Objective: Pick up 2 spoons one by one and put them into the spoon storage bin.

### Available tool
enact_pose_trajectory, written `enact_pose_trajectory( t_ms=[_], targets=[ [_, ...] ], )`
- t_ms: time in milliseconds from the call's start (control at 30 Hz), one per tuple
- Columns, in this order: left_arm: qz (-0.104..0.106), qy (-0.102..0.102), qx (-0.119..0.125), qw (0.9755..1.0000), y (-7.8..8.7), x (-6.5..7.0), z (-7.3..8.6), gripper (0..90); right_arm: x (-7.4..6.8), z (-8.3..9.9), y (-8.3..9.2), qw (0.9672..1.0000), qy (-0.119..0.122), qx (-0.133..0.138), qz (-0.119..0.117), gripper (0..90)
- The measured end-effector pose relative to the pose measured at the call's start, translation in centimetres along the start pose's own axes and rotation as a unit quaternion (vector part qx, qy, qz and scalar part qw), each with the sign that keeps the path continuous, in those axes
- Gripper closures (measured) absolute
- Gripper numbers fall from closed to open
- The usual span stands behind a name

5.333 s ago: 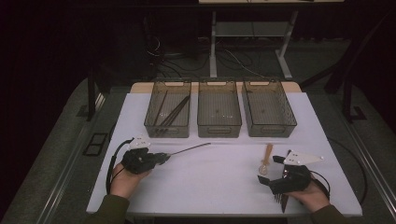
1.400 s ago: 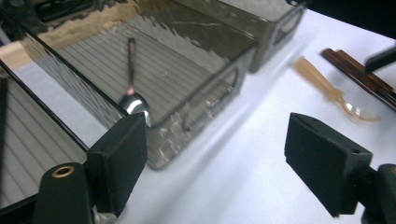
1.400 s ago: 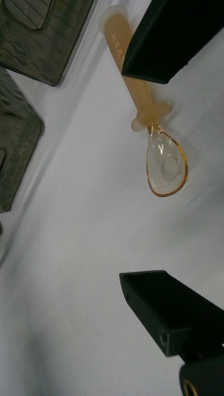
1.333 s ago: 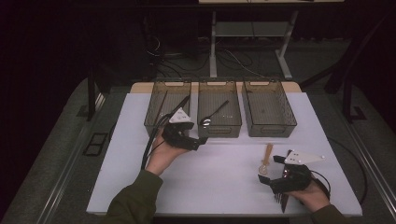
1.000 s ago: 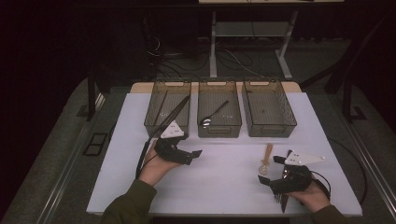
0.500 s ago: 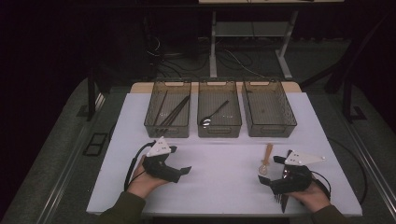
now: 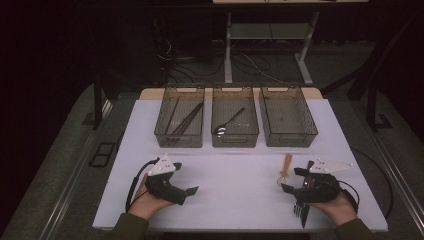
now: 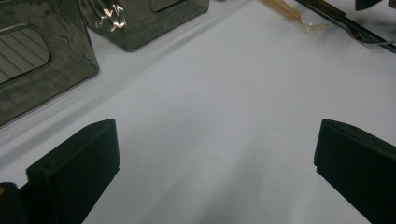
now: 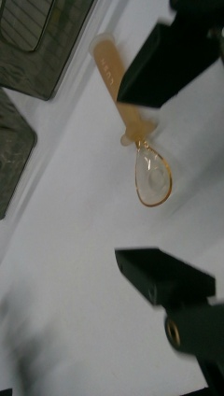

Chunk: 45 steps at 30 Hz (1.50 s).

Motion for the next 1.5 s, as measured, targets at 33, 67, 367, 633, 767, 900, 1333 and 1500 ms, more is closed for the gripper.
enact_pose_trajectory(
  t_ms=[33,67,367,633,767,900,1333,1500],
  targets=[
    [0.001,0.003,0.004,1.0,0.0,0.0,0.0,0.0,0.1,0.0,0.0,1.0,0.001,-0.004,0.002,29.5],
    [0.002,0.002,0.002,1.0,0.0,0.0,0.0,0.0,0.3,0.0,-0.1,0.9999,0.003,-0.008,0.006,36.1],
    [0.006,0.007,0.008,0.9999,-0.2,0.1,0.0,0.0,1.4,0.1,-1.1,0.9989,0.016,-0.044,0.006,74.9],
    [0.013,0.01,0.002,0.9999,-0.3,0.2,0.0,0.0,2.1,0.3,-2.0,0.9974,0.041,-0.059,-0.003,89.5],
    [0.014,0.011,0.002,0.9998,-0.3,0.2,0.0,0.0,1.9,0.5,-2.2,0.9967,0.053,-0.062,-0.004,89.5],
    [0.015,0.007,-0.001,0.9999,-0.4,0.2,0.0,0.0,1.8,0.7,-2.9,0.995,0.069,-0.072,-0.002,89.5],
    [0.019,0.006,-0.003,0.9998,-0.5,0.4,0.1,0.0,1.6,0.9,-3.6,0.9932,0.083,-0.082,-0.001,89.5],
    [0.018,0.006,-0.006,0.9998,-0.5,0.4,0.1,0.0,1.5,0.7,-4.0,0.9933,0.082,-0.081,-0.003,89.5]
  ],
)
Point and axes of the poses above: each handheld gripper's, and its own axes: y roughly backward along the jaws, z roughly out of its underside, x roughly to its right, the point moved 9 cm from there along -y, roughly forward along the jaws, and after that the axes turned 13 degrees about z, right-handed, at the moved point
